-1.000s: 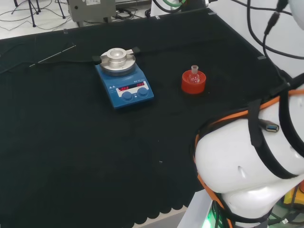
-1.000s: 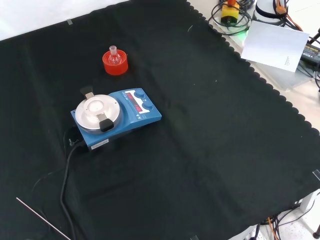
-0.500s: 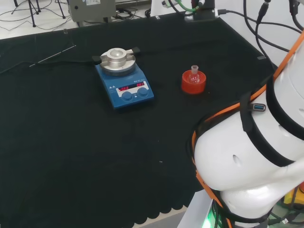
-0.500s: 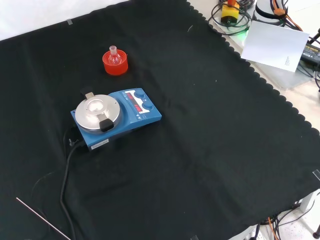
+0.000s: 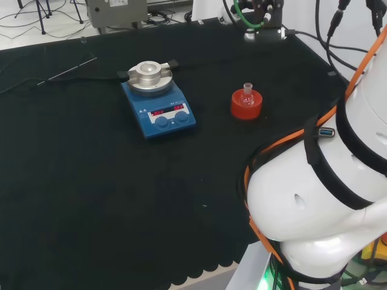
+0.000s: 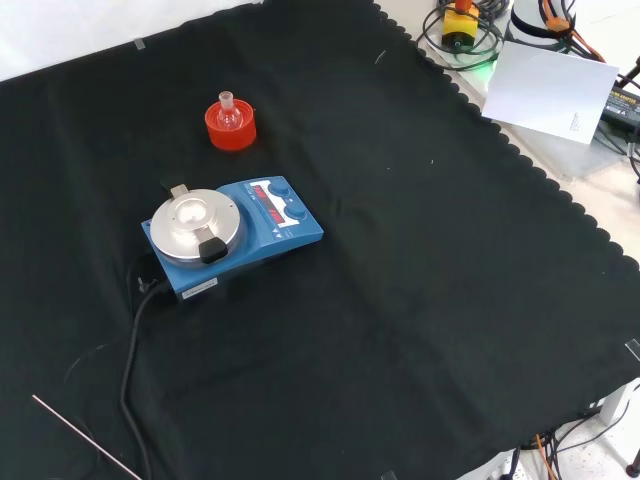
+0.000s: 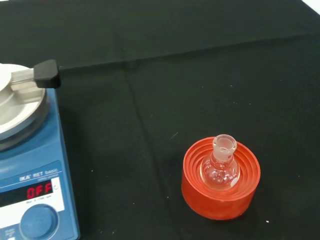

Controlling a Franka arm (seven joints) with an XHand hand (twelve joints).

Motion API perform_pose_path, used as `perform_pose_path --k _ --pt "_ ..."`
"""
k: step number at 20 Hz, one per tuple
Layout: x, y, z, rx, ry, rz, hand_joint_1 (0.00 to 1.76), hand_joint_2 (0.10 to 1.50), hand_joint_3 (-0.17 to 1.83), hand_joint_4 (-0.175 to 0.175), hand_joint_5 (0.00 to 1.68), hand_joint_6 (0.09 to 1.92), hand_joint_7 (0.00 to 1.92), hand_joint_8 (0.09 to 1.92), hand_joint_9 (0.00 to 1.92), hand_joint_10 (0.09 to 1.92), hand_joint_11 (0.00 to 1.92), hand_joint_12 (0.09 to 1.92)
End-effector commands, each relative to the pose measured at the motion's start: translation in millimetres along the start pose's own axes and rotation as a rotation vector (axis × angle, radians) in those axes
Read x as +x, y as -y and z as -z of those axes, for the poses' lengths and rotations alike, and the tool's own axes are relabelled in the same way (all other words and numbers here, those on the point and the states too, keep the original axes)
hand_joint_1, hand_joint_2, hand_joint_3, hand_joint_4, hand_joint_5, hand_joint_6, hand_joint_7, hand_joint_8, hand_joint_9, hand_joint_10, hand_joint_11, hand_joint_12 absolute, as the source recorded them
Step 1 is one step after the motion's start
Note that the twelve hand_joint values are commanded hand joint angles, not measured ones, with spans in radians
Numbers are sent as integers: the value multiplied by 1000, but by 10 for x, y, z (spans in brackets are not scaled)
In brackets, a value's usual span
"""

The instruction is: Pick up the round-bottom flask.

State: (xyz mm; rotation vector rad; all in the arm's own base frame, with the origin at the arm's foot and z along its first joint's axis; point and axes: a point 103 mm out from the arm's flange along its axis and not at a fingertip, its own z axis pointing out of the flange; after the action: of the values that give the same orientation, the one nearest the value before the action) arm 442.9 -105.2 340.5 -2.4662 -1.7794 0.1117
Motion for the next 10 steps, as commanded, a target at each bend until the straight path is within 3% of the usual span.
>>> perform_pose_path --k 1,6,10 --pt "-93 -145 -332 33 -25 -31 388 1168 226 -35 358 87 157 553 242 668 0 1184" --pt "-156 -298 -565 79 -51 -53 410 1157 230 -37 368 87 162 559 248 668 0 1190" --pt "-209 -356 -731 81 -77 -66 414 1154 232 -37 371 87 162 561 250 669 0 1193"
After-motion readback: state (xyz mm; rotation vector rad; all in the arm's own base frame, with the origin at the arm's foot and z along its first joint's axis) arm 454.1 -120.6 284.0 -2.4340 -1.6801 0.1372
